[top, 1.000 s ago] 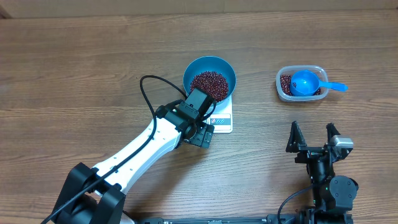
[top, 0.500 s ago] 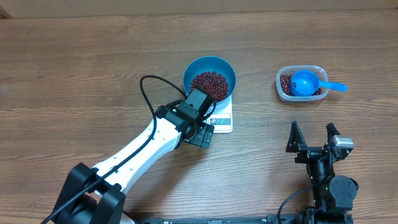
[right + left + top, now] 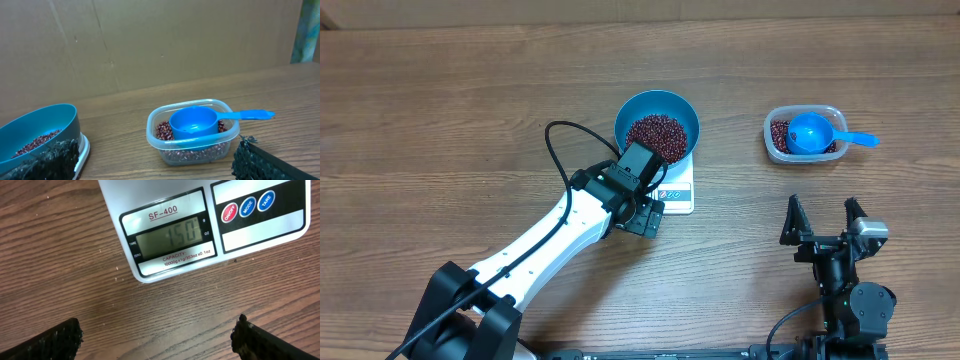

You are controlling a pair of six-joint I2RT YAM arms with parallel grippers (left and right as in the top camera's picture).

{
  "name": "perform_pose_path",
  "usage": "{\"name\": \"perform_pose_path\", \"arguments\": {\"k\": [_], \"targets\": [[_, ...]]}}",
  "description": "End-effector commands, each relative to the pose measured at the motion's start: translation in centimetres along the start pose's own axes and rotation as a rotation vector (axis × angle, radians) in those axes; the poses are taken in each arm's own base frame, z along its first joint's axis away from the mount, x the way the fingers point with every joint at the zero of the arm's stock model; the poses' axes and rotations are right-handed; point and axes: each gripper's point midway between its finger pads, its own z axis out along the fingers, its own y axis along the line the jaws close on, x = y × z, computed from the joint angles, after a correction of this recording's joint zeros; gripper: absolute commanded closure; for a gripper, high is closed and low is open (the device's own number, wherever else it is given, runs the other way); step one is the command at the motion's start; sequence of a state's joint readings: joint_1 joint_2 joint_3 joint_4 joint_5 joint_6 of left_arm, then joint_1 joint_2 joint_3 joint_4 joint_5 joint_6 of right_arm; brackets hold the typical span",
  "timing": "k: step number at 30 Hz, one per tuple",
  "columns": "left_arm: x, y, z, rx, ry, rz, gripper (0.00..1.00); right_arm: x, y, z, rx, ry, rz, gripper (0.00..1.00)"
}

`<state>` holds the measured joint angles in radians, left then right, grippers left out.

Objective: Scoop item into bowl and weigh 150g on scale

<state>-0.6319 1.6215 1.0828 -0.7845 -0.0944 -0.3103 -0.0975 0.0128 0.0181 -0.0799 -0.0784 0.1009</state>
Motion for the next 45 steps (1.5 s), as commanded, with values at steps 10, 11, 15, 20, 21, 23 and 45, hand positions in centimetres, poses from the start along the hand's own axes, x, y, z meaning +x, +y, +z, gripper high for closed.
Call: {"name": "perform_pose_path", "arguments": {"k": [10,11,15,20,21,23,45], "targets": [[-0.3,0.7,-0.9,-0.012,-0.032,0.01,0.01,0.2,-0.1,0.0,0.001,-0.002,0.006,0.0],[-0.4,1.0,-1.3,-0.026,-0.042,0.016,0.0,0.2,-0.1,0.0,0.001,-0.002,0.006,0.0],[-1.2,1.2,-3.5,-0.017,-0.115,0.007,0.0,0.2,-0.1,0.0,0.001,-0.003,0.006,0.0],[-2.1,1.2,-7.0,0.016,-0.225,-0.006,0.01,0.2,-0.1,0.0,0.001,-0.002,0.006,0.0],[-2.2,1.3,-7.6,0.021,-0.245,-0.008,0.0,0.2,-0.1,0.0,0.001,-0.002,0.006,0.0],[-2.2,1.7,-9.1,0.013,-0.284,0.028,0.0,0.2,-0.1,0.0,0.001,-0.002,0.006,0.0],[-3.4,6.4,-14.6,0.122,-0.944,-0.093,0.0,0.2,-0.1,0.0,0.001,-0.002,0.006,0.0]]}}
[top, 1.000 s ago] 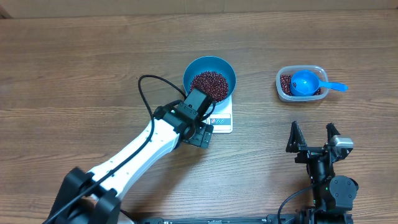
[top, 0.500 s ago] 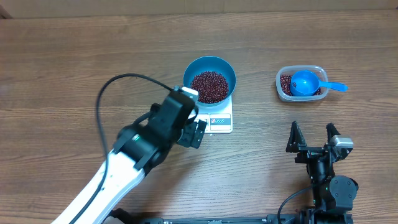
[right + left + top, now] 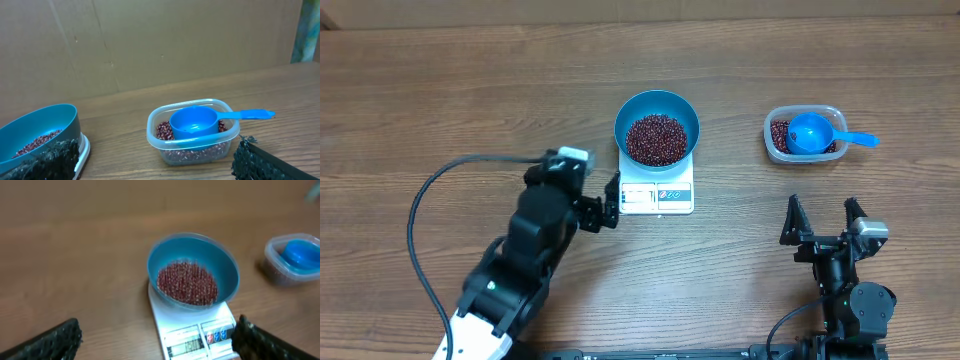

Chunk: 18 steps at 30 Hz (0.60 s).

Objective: Scoop item into bowl and weigh 150g on scale

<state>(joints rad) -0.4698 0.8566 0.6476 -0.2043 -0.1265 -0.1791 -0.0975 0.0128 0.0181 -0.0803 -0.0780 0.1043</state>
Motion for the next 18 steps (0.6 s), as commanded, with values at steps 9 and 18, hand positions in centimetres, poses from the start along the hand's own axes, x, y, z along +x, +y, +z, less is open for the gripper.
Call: {"name": "perform_pose_path", "arguments": {"k": [9,18], "targets": [[3.5,2.6,-1.1,0.057,-0.228,-0.042,0.0,0.2,-0.1,0.0,0.0,-0.003,0.002,0.0],[5.7,4.0,-2.1,0.032,-0.342,-0.047,0.0,0.2,-0.1,0.0,0.0,-0.003,0.002,0.0]]}}
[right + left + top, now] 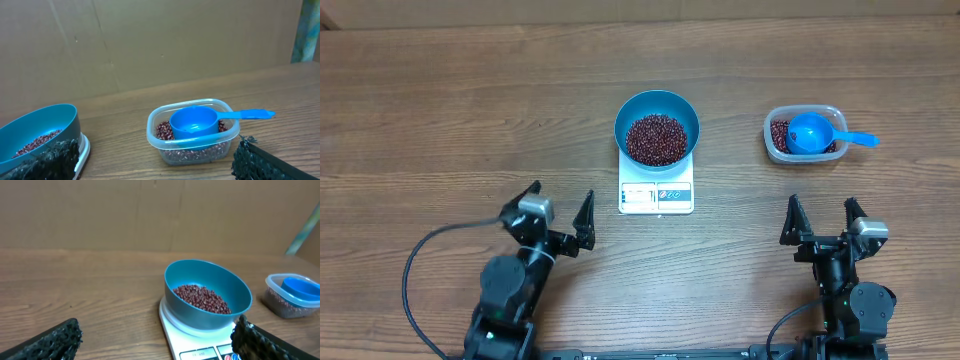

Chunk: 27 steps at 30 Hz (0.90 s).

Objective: Scoop item into bowl and weigh 150g on scale

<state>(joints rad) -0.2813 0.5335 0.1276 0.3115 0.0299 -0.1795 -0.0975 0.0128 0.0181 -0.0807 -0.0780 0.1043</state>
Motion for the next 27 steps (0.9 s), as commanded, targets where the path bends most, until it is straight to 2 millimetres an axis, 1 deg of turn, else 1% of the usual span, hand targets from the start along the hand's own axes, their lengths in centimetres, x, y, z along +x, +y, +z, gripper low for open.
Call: {"name": "perform_pose_path", "arguments": {"k": [1,4,8,11,12,14,15,16,18,23,27], "targets": [[1.1,0.3,-0.8,0.006,-0.038,0.016,0.0,0.2,-0.1,0.0,0.0,-0.003,0.002,0.0],[2.1,0.7,-1.4,-0.007,-0.036,0.017,0.0,0.2,-0.1,0.0,0.0,-0.003,0.002,0.0],[2.1,1.2,-2.1,-0.036,-0.037,0.031,0.0,0.2,-0.1,0.0,0.0,-0.004,0.002,0.0],[2.3,2.2,-2.8,-0.092,-0.039,0.03,0.0,0.2,-0.1,0.0,0.0,-0.003,0.002,0.0],[2.6,2.7,-3.3,-0.121,-0.03,0.038,0.01,0.2,-0.1,0.0,0.0,-0.003,0.002,0.0],[2.9,3.1,-3.8,-0.141,-0.022,0.067,0.0,0.2,-0.1,0.0,0.0,-0.003,0.002,0.0],[2.1,3.1,-4.0,-0.14,-0.054,0.121,0.0,0.2,-0.1,0.0,0.0,-0.004,0.002,0.0],[1.9,3.0,-3.9,-0.133,-0.059,0.154,0.0,0.2,-0.1,0.0,0.0,-0.003,0.002,0.0],[2.5,3.5,-4.0,-0.146,-0.033,0.178,0.0,0.2,-0.1,0.0,0.0,-0.003,0.002,0.0],[2.1,5.8,-4.4,-0.243,-0.036,0.212,0.01,0.2,-0.1,0.0,0.0,-0.003,0.002,0.0],[1.9,7.1,-4.8,-0.3,-0.036,0.234,0.0,0.2,-0.1,0.0,0.0,-0.003,0.002,0.0]]}}
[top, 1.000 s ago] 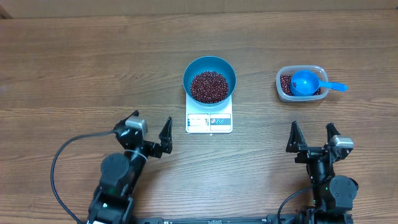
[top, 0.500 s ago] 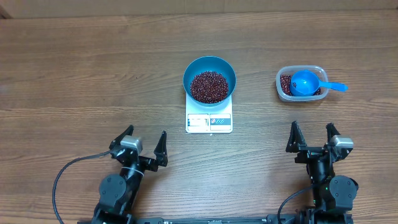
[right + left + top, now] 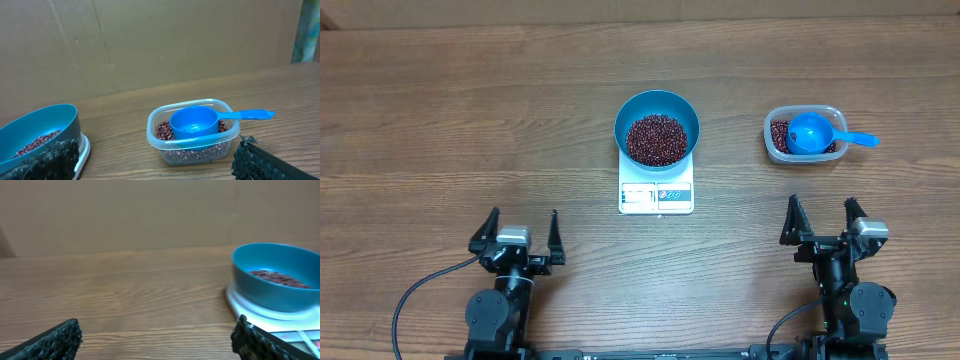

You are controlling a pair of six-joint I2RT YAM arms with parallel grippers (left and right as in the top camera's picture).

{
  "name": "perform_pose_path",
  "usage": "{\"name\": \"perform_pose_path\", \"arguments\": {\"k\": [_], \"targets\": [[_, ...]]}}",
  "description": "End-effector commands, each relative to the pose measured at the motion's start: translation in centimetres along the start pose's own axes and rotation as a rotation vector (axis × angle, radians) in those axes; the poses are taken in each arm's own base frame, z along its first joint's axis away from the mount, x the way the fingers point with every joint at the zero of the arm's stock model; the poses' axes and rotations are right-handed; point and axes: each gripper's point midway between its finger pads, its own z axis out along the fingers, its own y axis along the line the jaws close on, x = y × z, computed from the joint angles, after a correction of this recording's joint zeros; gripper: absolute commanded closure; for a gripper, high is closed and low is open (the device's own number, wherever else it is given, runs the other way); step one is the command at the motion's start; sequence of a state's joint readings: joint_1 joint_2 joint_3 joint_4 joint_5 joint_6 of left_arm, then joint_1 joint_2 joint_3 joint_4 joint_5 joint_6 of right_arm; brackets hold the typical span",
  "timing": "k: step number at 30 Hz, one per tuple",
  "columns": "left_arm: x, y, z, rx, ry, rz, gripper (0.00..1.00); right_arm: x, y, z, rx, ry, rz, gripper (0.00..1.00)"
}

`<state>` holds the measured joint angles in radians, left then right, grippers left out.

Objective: Scoop item into bowl and weigh 150g on scale

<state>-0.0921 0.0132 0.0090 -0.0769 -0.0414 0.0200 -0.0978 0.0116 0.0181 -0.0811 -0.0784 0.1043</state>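
Note:
A blue bowl (image 3: 657, 117) holding red beans (image 3: 655, 138) stands on the white scale (image 3: 656, 196) at the table's middle; it also shows at the right of the left wrist view as the bowl (image 3: 277, 277). A clear tub (image 3: 805, 135) of beans with a blue scoop (image 3: 812, 131) lying in it sits at the right, and the scoop (image 3: 194, 121) shows in the right wrist view. My left gripper (image 3: 516, 234) is open near the front left. My right gripper (image 3: 824, 220) is open at the front right. Both are empty.
A brown cardboard wall (image 3: 150, 40) rises behind the table's far edge. Cables trail from the arm bases at the front edge (image 3: 420, 300).
My left gripper has moved back toward the front left of the table and further from the scale. The bowl now sits at the right of its view. The right arm stayed still.
My left gripper hung low over the scale's display, which read 150. Then it was left of the scale, then nearer the front, and now at the front left. The bowl, tub, scoop and right gripper stayed put throughout.

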Motion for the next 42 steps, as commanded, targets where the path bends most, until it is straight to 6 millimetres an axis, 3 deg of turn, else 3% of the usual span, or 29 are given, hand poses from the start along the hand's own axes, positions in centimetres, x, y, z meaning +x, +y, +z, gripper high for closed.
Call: {"name": "perform_pose_path", "arguments": {"k": [1,42], "targets": [[0.0,1.3,-0.05,-0.054,-0.004,0.051,0.01,0.21,-0.06,0.01,0.0,-0.002,0.002,0.0],[0.01,1.55,-0.05,-0.06,-0.003,0.049,0.0,0.2,-0.06,0.01,0.0,-0.003,0.002,0.0]]}}
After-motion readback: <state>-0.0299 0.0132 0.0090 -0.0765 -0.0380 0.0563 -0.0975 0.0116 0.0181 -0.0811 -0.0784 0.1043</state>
